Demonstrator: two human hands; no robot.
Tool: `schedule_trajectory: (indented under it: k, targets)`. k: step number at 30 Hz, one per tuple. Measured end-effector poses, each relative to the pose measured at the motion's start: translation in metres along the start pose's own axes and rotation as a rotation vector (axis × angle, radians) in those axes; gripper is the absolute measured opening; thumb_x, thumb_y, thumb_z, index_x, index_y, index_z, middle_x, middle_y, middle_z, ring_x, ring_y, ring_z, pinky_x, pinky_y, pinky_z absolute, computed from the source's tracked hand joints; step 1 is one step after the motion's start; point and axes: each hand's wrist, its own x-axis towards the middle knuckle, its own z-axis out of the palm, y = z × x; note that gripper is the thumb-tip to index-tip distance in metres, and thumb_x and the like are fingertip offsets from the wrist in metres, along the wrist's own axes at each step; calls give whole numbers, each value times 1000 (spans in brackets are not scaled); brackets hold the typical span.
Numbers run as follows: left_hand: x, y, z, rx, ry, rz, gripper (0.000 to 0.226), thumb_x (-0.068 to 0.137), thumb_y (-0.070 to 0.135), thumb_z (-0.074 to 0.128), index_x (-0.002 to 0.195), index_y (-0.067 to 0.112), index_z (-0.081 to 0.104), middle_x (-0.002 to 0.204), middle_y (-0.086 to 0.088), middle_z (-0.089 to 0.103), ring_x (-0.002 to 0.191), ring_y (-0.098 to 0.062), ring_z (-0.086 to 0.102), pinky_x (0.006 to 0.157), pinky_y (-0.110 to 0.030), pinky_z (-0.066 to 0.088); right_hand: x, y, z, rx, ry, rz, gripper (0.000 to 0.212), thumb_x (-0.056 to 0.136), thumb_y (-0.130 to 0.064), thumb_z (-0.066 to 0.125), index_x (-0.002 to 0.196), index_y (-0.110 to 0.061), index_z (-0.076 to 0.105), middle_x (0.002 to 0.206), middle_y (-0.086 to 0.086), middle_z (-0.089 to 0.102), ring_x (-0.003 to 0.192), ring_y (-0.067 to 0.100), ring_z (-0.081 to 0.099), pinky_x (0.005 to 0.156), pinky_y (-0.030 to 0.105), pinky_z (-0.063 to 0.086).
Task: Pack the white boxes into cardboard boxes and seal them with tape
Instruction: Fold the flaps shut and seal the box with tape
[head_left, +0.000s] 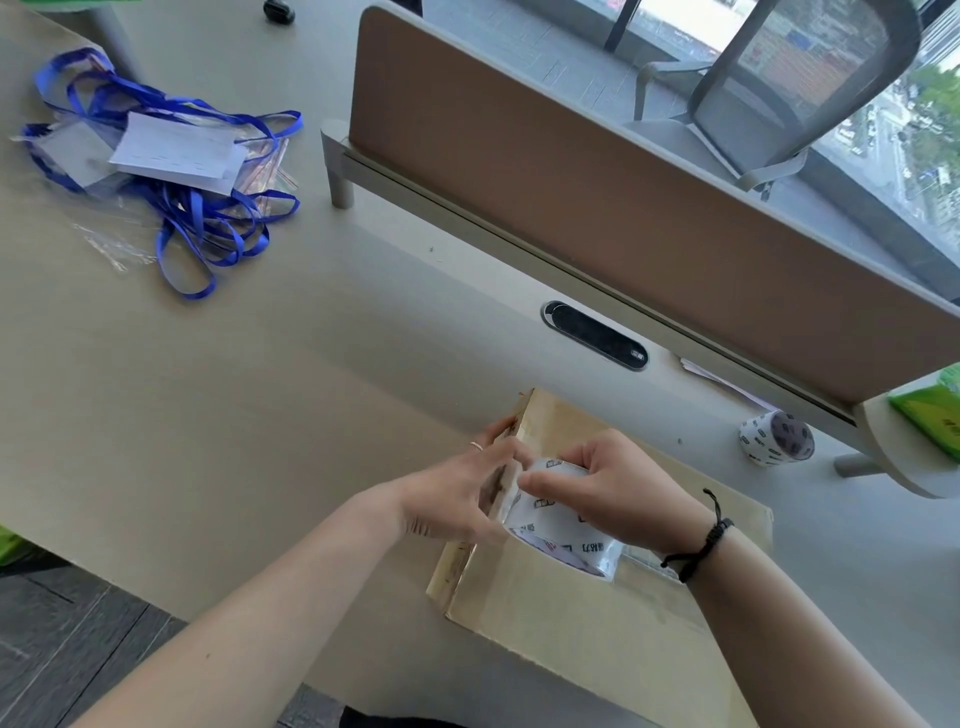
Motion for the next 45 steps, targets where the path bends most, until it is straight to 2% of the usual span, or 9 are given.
schedule_trajectory:
  k: [7, 13, 18, 22, 25, 30, 35, 40, 45]
  targets:
    - [-5, -1, -7, 26, 36, -48, 49, 75, 12, 73, 107, 39, 46, 139, 12, 44, 124, -2, 50, 100, -42, 53, -4, 5, -10, 38, -11, -14, 80, 62, -65, 70, 79, 12, 60, 62, 22, 57, 57, 20, 50, 56, 31, 36]
    - [-5, 3, -6, 121, -28, -22, 62, 81, 15, 70, 123, 52, 43, 159, 30, 4, 138, -5, 38, 111, -30, 38, -4, 5, -6, 61, 4, -42, 87, 59, -68, 68, 85, 14, 62, 82, 34, 65, 58, 23, 55, 57, 33, 40]
    - [0, 0, -4, 86, -24, -26, 51, 78, 16, 71, 118, 39, 50, 155, 29, 7, 126, -4, 48, 108, -37, 43, -5, 8, -9, 81, 18, -19, 62, 81, -44, 78, 77, 14, 58, 58, 20, 49, 54, 20, 46, 53, 30, 33]
    - [-1, 0, -3, 90, -29, -28, 47, 81, 16, 69, 113, 42, 47, 157, 28, 7, 126, 6, 44, 93, -24, 40, -6, 10, -8, 82, 25, -15, 62, 82, -43, 78, 74, 14, 55, 58, 18, 49, 55, 19, 46, 54, 31, 32]
    - [-4, -3, -1, 136, -14, -12, 54, 83, 23, 68, 123, 48, 42, 161, 29, -2, 147, 8, 18, 107, -29, 36, -2, 1, -2, 73, 47, -40, 55, 83, -40, 78, 65, 7, 55, 56, 8, 48, 51, 18, 45, 51, 29, 32]
    - [-9, -8, 7, 178, 30, -4, 73, 81, 39, 57, 134, 71, 18, 158, 39, -4, 129, 31, 19, 113, -33, 37, 4, -17, 1, -20, 63, -126, 49, 85, -28, 75, 47, -17, 45, 40, -9, 44, 41, 10, 40, 42, 22, 31]
    - [-12, -16, 8, 129, 53, 13, 56, 91, 31, 58, 137, 55, 35, 159, 36, 4, 139, -4, 43, 113, -42, 40, -2, -2, -9, 8, 29, -100, 63, 84, -34, 78, 39, -19, 37, 42, -11, 31, 39, 9, 28, 41, 21, 23]
    - [-11, -17, 0, -12, 16, -1, 63, 87, 23, 69, 138, 50, 43, 159, 33, 16, 139, 0, 43, 116, -37, 40, -8, 20, -12, 27, 9, -74, 49, 83, -38, 79, 42, -22, 56, 43, -12, 36, 41, 9, 32, 44, 22, 26]
    - [-10, -17, -5, -38, -14, -42, 68, 84, 21, 74, 136, 52, 43, 154, 32, 30, 140, 0, 40, 116, -36, 40, -9, 33, -13, 54, 17, -76, 48, 79, -47, 80, 61, -4, 65, 55, 3, 54, 50, 16, 48, 52, 29, 34]
